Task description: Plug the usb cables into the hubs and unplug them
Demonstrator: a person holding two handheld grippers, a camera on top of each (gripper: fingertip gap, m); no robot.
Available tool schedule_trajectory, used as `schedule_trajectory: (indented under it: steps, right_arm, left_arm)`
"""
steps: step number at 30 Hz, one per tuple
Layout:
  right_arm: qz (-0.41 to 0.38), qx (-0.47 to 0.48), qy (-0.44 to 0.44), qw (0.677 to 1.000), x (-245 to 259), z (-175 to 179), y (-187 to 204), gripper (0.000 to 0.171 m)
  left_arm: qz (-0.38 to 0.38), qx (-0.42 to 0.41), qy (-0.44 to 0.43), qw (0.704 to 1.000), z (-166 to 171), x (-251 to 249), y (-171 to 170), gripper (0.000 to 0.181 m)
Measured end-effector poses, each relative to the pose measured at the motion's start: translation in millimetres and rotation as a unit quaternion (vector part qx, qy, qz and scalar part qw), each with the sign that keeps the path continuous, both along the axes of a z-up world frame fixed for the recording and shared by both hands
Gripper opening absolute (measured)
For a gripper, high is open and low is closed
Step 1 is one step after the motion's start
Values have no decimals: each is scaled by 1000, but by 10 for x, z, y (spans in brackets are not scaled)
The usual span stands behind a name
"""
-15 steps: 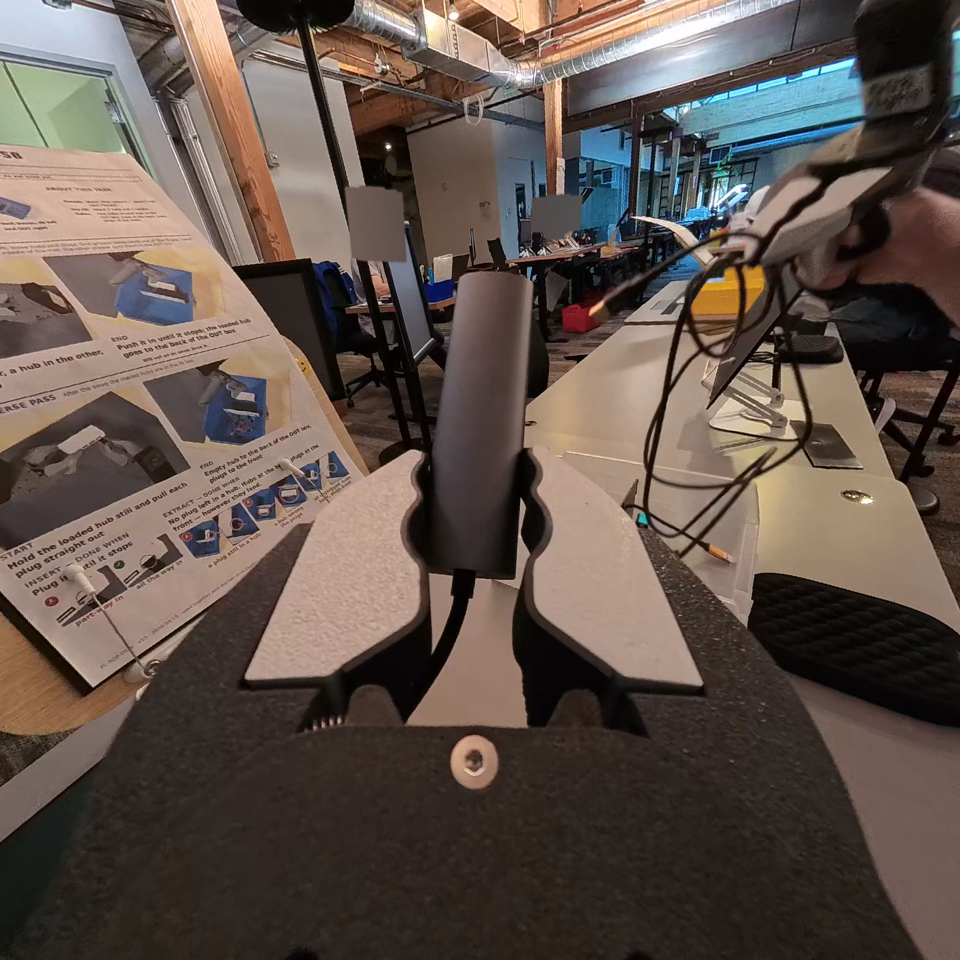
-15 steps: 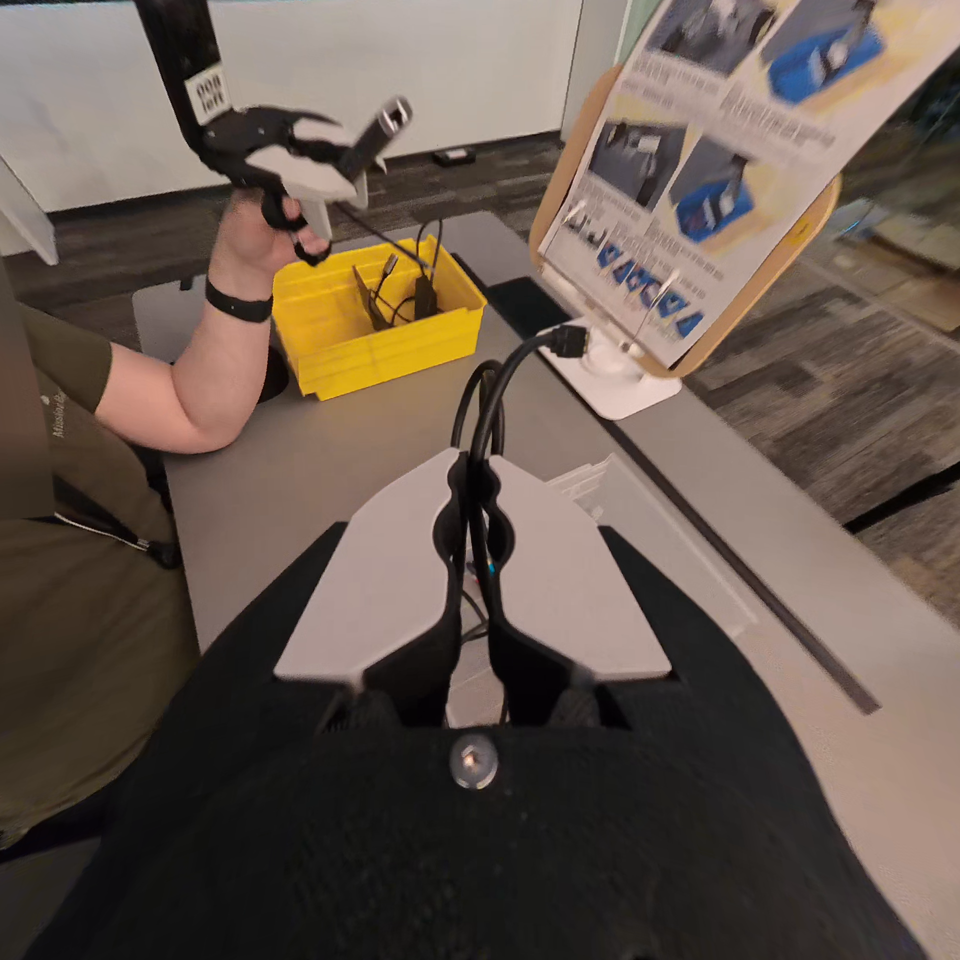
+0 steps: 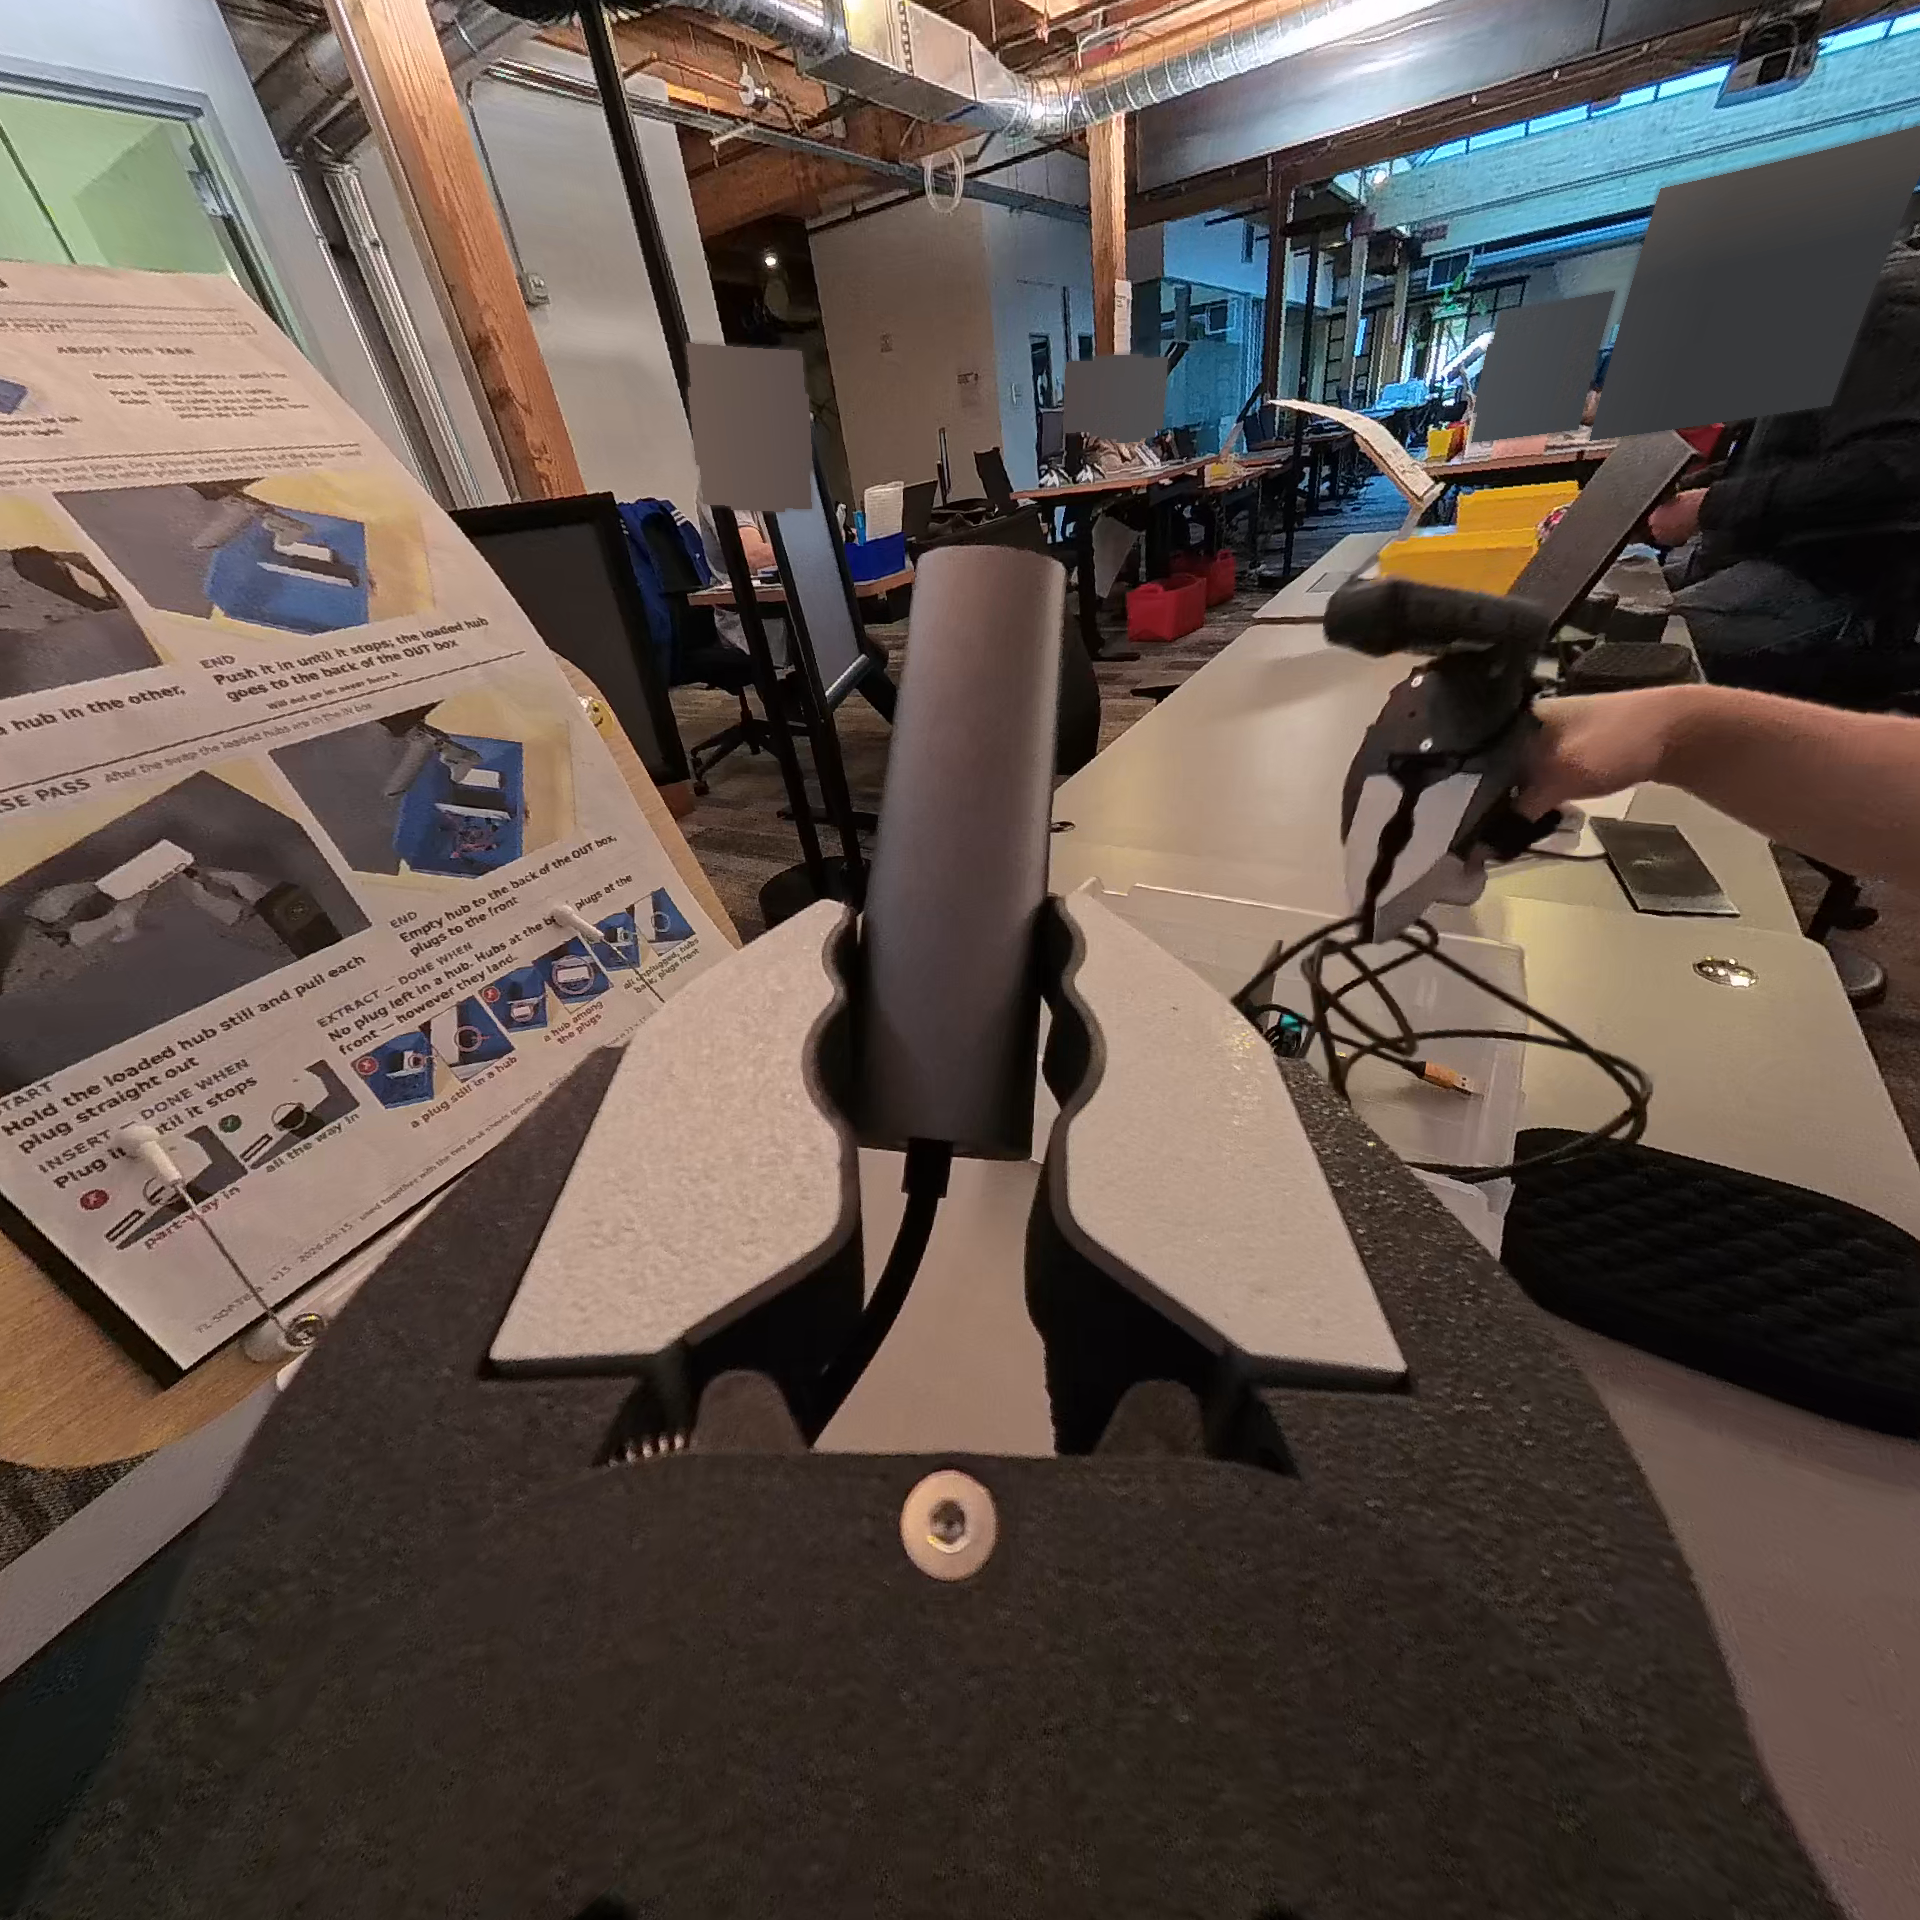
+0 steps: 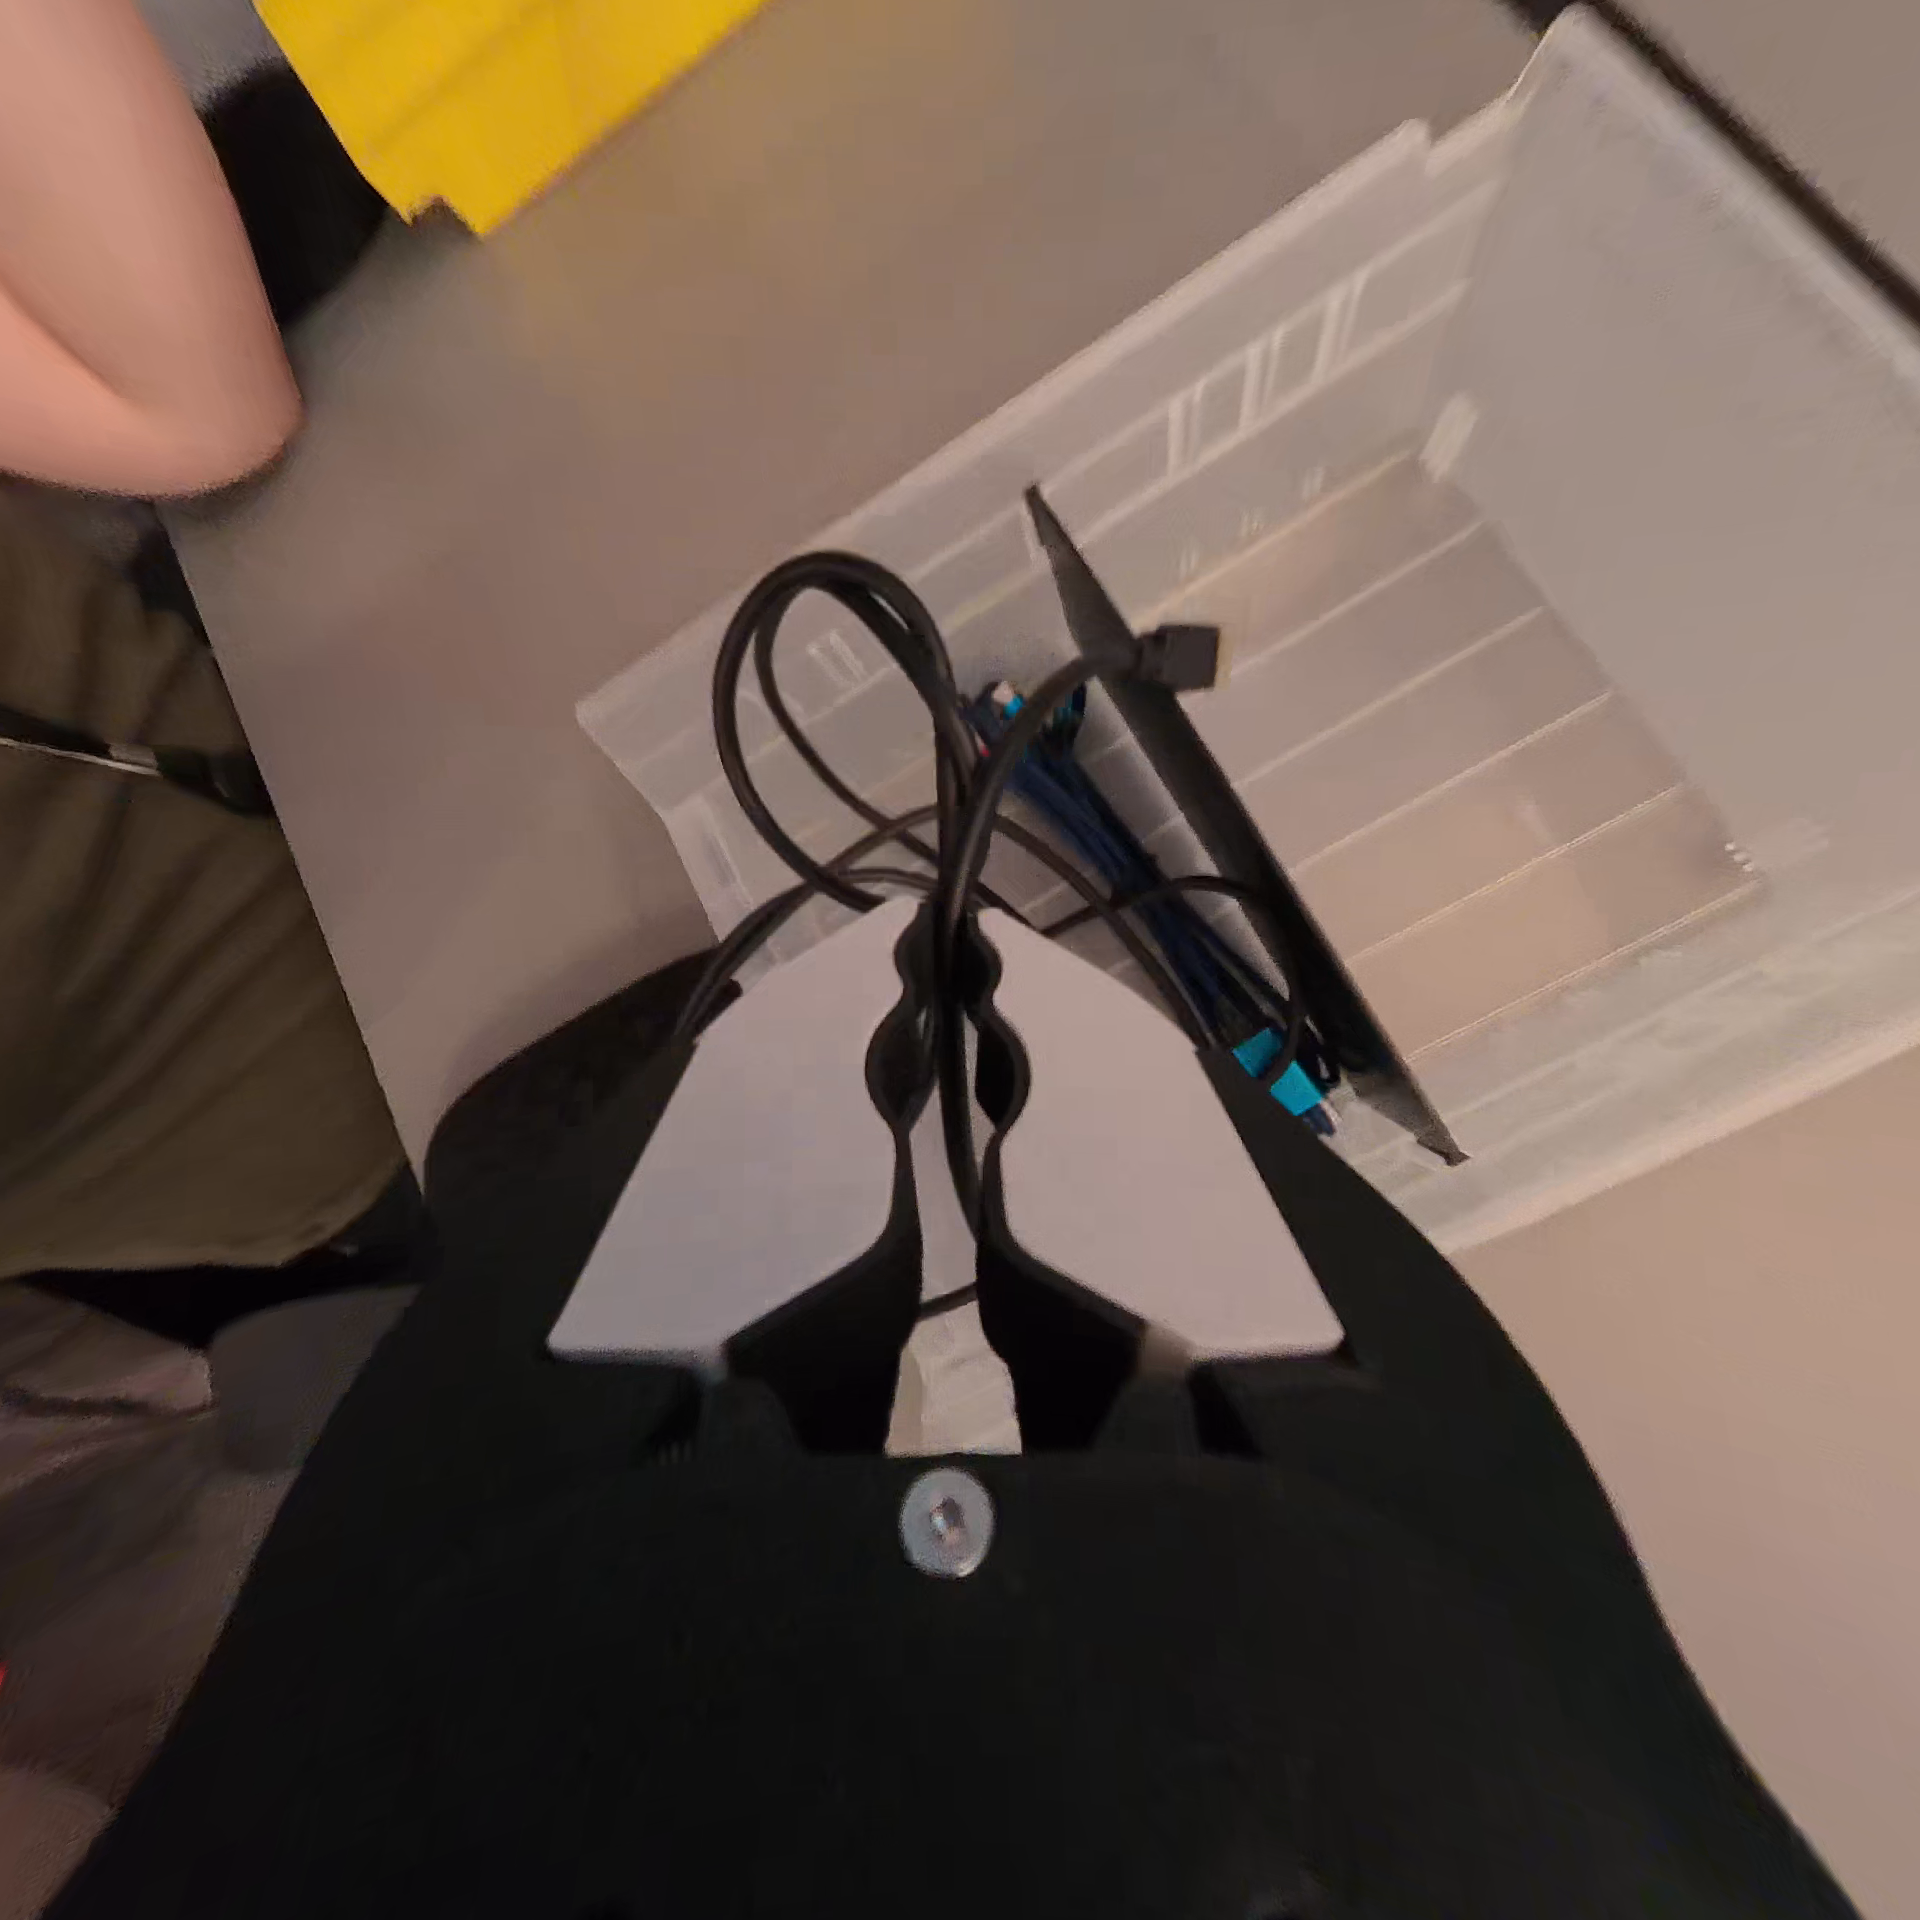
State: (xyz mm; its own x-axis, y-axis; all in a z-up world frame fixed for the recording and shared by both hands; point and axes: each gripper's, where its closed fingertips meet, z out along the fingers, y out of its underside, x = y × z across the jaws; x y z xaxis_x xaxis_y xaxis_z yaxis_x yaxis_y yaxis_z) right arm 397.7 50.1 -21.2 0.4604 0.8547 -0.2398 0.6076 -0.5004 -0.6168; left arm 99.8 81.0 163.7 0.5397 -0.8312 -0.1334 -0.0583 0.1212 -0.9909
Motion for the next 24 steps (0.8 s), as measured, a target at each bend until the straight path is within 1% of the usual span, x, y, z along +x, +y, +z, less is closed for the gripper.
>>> schedule_trajectory:
  steps: [6,9,13,17,24]
  right_arm:
    - [39,-60,-100,992,0,-477,-18,6]
    - [59,-84,-187,977,74,-748,-19,6]
    - [102,-101,-249,958,-1,-996,-34,6]
    - [119,-103,-266,951,-91,-1184,-17,7]
    - [107,-75,-233,964,-182,-1275,20,10]
  left_arm:
    - [3,-1,-1,1000,0,-13,9,32]
    - [2,0,0,1000,1,-8,1,32]
    - [1,1,1,1000,4,-5,-6,32]
    - [0,1,-1,1000,10,-17,-12,32]
    - [0,2,-8,1000,32,-51,-12,32]
